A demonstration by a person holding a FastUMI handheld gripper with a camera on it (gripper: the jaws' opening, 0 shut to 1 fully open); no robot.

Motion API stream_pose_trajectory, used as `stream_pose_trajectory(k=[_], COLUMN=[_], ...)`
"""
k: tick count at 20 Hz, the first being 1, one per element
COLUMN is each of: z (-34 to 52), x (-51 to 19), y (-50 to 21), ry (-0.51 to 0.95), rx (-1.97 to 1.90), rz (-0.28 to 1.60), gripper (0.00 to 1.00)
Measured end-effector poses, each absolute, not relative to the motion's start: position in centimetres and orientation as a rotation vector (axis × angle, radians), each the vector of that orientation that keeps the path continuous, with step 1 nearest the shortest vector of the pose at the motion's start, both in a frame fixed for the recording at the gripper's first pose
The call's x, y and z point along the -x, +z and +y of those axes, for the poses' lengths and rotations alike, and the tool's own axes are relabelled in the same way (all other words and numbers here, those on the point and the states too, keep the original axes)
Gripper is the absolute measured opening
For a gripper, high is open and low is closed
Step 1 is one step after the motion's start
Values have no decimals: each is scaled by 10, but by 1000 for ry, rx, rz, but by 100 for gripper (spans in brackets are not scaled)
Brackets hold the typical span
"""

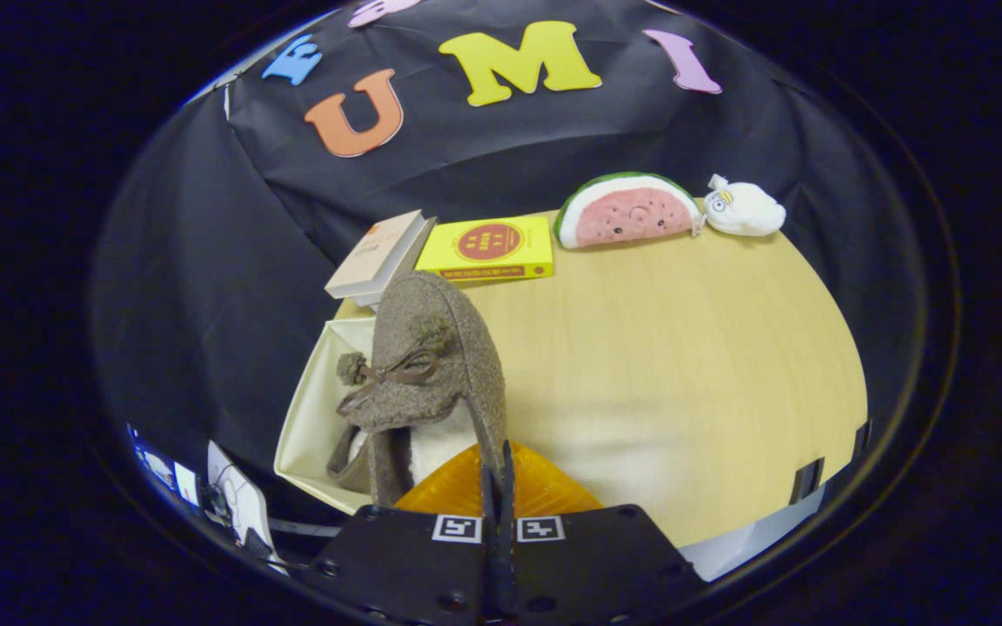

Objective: Open the storage box then place both shoes into the box .Put the left shoe in first, then the right shoe, with the right side of both shoes facing outward in a uniform manner.

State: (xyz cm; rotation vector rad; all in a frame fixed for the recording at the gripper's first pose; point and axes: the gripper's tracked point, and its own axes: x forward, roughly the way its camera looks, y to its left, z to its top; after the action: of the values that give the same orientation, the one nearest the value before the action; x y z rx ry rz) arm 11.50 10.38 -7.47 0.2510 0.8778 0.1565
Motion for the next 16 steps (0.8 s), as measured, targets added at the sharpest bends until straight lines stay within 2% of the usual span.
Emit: stream_pose_trajectory(k=[8,11,16], z=[210,245,253], x=[-135,-144,-153], y=[-69,-89,-133], ry=[208,242,175], rx=[-263,-255,-248], rz=[830,851,902], gripper=[0,0,0])
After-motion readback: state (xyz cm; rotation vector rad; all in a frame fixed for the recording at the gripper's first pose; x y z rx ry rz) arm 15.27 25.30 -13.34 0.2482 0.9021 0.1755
